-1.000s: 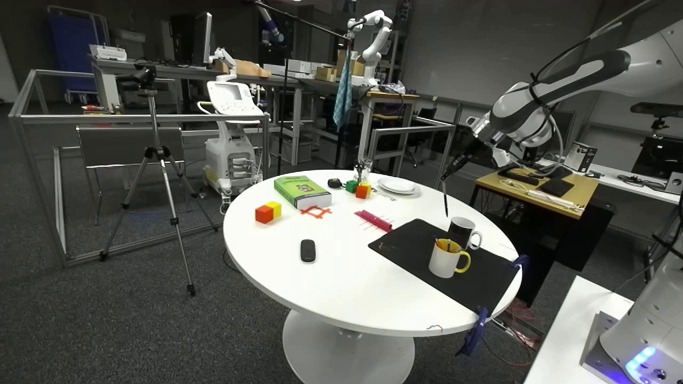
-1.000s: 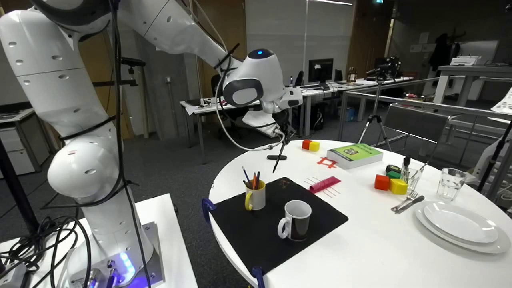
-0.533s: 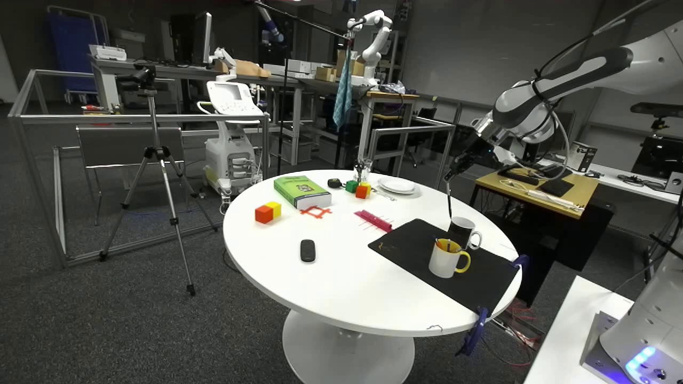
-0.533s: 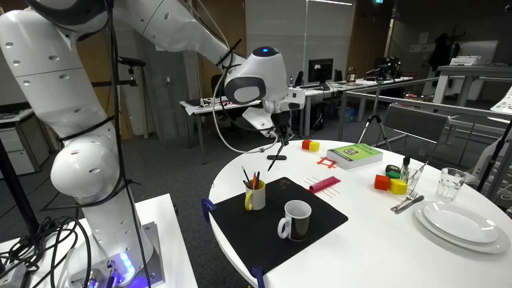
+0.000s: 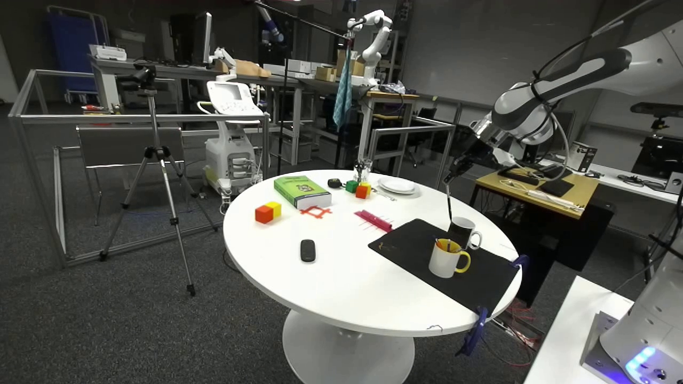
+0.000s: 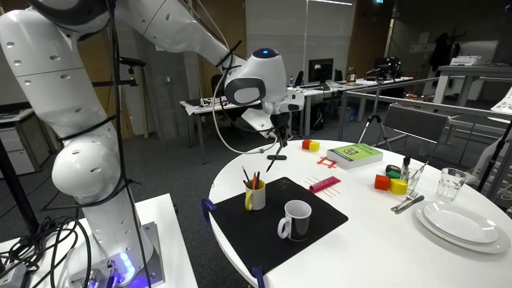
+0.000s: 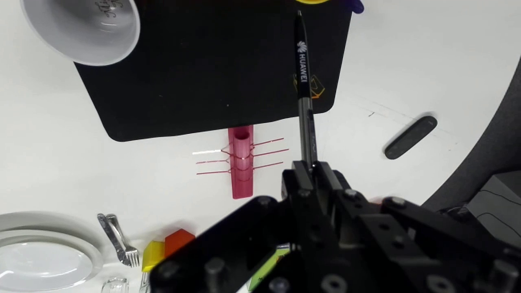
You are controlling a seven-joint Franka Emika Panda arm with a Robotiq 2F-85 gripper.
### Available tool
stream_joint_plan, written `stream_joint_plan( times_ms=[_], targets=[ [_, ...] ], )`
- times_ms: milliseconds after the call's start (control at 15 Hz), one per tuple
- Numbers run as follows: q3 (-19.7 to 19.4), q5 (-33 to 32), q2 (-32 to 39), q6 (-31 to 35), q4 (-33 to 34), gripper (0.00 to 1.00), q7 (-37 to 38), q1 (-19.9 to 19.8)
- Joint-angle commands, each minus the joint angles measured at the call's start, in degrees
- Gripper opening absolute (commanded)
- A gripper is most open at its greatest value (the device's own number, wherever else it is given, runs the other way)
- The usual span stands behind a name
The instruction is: Move the pen from the right cup to the left cup
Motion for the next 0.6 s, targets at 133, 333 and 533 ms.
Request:
stream_joint_plan(
  times_ms=[133, 333, 533],
  targets=[
    [0.1, -2.4, 2.9, 0.7, 0.5, 0.02, -0.2, 2.8],
    [0.7, -4.0, 4.2, 0.6, 0.6, 0.02, -0.3, 3.2],
    [1.1, -5.6, 5.2, 1.0, 0.4, 0.02, -0.1, 3.3]
  ],
)
